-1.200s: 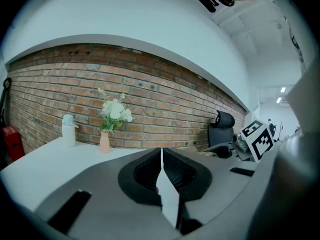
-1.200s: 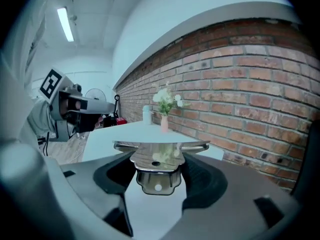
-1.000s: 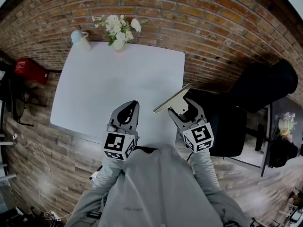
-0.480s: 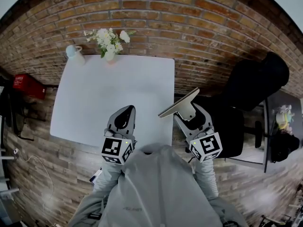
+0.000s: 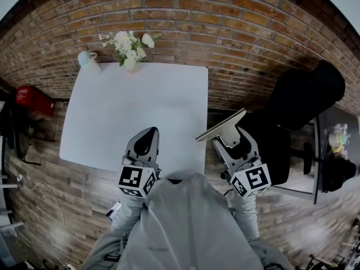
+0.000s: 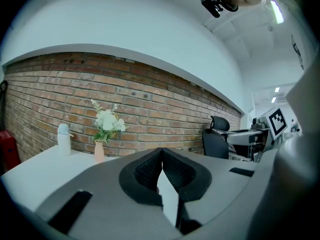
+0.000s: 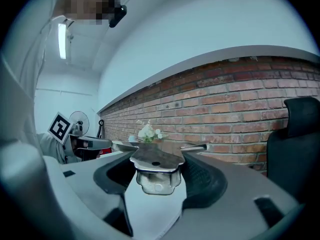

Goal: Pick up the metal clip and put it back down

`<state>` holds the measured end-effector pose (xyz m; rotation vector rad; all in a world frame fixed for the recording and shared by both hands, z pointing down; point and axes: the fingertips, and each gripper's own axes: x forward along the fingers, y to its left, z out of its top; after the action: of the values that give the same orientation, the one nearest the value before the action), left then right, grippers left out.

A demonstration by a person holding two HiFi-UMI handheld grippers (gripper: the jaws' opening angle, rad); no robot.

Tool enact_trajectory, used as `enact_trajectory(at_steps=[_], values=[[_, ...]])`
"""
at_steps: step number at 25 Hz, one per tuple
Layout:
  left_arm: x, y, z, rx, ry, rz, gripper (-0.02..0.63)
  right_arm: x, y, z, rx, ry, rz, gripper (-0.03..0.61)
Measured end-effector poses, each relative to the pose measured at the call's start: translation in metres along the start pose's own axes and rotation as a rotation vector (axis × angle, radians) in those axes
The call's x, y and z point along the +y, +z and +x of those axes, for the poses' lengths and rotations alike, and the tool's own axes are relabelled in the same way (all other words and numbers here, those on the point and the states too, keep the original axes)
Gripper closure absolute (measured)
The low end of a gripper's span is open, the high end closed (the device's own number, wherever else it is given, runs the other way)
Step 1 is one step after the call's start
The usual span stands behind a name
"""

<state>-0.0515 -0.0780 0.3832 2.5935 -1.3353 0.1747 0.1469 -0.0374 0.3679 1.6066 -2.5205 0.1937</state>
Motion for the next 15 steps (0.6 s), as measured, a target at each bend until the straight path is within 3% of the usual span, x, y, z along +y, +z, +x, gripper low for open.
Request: enact_trajectory(at_steps=[15], values=[[0.0015,-0.0056,0.0005,0.012,-0.008,-0.011,0.588,0.0034,-0.0068,0.0045,0.018,0.015,0.026,0.279]])
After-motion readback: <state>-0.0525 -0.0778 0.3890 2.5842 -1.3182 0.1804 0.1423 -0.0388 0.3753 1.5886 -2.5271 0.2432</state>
